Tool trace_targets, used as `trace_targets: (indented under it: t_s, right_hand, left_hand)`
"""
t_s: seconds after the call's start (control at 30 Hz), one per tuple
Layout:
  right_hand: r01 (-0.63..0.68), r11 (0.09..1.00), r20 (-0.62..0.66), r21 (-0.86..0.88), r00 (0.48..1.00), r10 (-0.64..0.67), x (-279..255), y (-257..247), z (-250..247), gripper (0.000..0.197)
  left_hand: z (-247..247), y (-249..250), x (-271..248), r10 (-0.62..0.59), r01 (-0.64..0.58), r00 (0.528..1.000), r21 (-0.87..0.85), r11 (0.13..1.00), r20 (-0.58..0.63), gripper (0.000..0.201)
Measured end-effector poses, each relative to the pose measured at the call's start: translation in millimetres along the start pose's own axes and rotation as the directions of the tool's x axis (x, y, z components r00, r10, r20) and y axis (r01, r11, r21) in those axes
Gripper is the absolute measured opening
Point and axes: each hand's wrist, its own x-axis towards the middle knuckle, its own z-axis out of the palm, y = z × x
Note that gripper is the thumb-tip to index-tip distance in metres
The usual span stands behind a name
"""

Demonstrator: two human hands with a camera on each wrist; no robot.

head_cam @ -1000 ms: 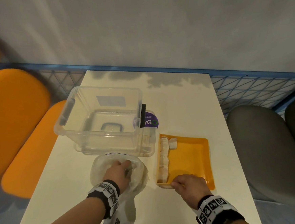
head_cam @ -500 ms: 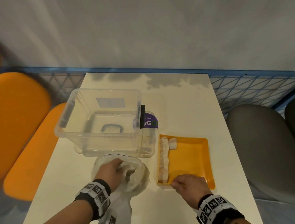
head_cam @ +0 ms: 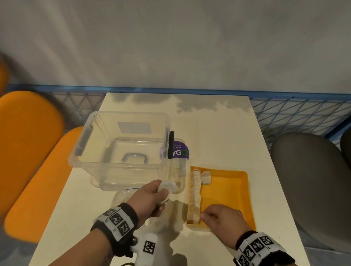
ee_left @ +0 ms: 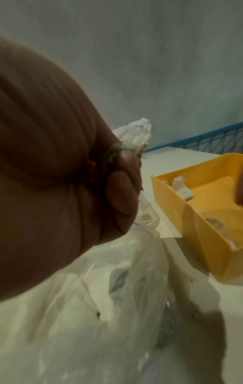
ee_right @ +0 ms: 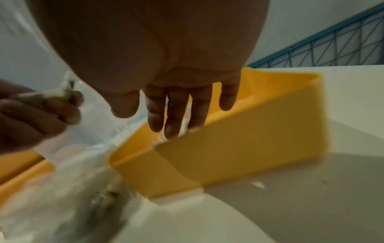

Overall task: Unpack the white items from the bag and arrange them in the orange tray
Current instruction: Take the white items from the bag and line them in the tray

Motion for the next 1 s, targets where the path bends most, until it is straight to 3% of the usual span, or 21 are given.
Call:
trace_targets:
  t_s: [0.07, 0.13, 0.23, 0.27, 0.3, 0.43, 0.6, 0.67, 0.7, 0.8, 0.9, 1.0]
  right_hand:
    - [0.074, 0.969, -0.083, 0.235, 0.995, -0.056, 2.1, -12.4, -8.4, 0.028]
    - [0.133, 0.875, -0.14, 0.466, 0.987, -0.076, 3.1, -31.0, -20.0, 0.03]
    - [0.172, 0.785, -0.207, 0.595, 0.977, -0.057, 6.0, -51.8, -32.4, 0.008]
    - [0.179, 0.763, -0.237, 0.621, 0.971, -0.035, 7.1, -54.3, -35.2, 0.0]
    - [0.182, 0.739, -0.269, 0.648, 0.963, -0.002, 9.1, -54.0, -36.6, 0.005]
    - [0.176, 0.555, -0.291, 0.813, 0.949, 0.125, 11.5, -49.9, -43.8, 0.003]
    - [0.161, 0.416, -0.232, 0.895, 0.965, 0.125, 10.3, -50.5, -42.9, 0.009]
    - [0.153, 0.406, -0.219, 0.901, 0.968, 0.121, 9.2, -52.4, -40.9, 0.012]
    - [0.153, 0.408, -0.215, 0.9, 0.97, 0.111, 8.6, -53.3, -40.3, 0.014]
    - [0.148, 0.437, -0.203, 0.887, 0.976, 0.081, 7.3, -53.7, -39.2, 0.02]
    - [0.149, 0.505, -0.204, 0.85, 0.977, 0.055, 8.7, -47.1, -36.2, 0.009]
    - [0.148, 0.563, -0.206, 0.813, 0.978, 0.041, 8.9, -40.7, -37.2, 0.005]
  left_hand:
    - [12.3, 4.8, 2.1, 0.063, -0.065, 0.998, 0.197, 0.978, 0.016, 0.011]
    - [23.7, 9.0, 4.6, 0.146, -0.144, 0.989, 0.442, 0.885, 0.029, 0.009]
    - [37.9, 16.8, 6.7, 0.239, -0.242, 0.968, 0.579, 0.778, 0.083, 0.013]
    - [39.8, 18.2, 7.0, 0.253, -0.26, 0.963, 0.556, 0.789, 0.092, 0.014]
    - [39.9, 19.1, 7.6, 0.248, -0.257, 0.965, 0.505, 0.824, 0.085, 0.016]
    - [39.3, 21.9, 7.5, 0.152, -0.151, 0.988, 0.118, 0.981, 0.005, 0.018]
    - [48.3, 33.3, 6.0, 0.008, -0.004, 1.0, -0.254, 0.967, 0.014, 0.017]
    - [53.5, 38.6, 5.0, 0.008, 0.011, 0.998, -0.321, 0.947, 0.059, 0.006]
    - [55.6, 39.2, 5.7, 0.038, -0.022, 0.998, -0.282, 0.959, 0.051, 0.01]
    - [60.6, 37.4, 9.6, 0.174, -0.175, 0.984, -0.009, 0.985, -0.039, 0.028]
    - [62.5, 35.5, 13.3, 0.274, -0.253, 0.95, 0.147, 0.956, -0.147, 0.012]
    - [61.7, 31.7, 17.3, 0.322, -0.287, 0.931, 0.204, 0.936, -0.169, 0.005]
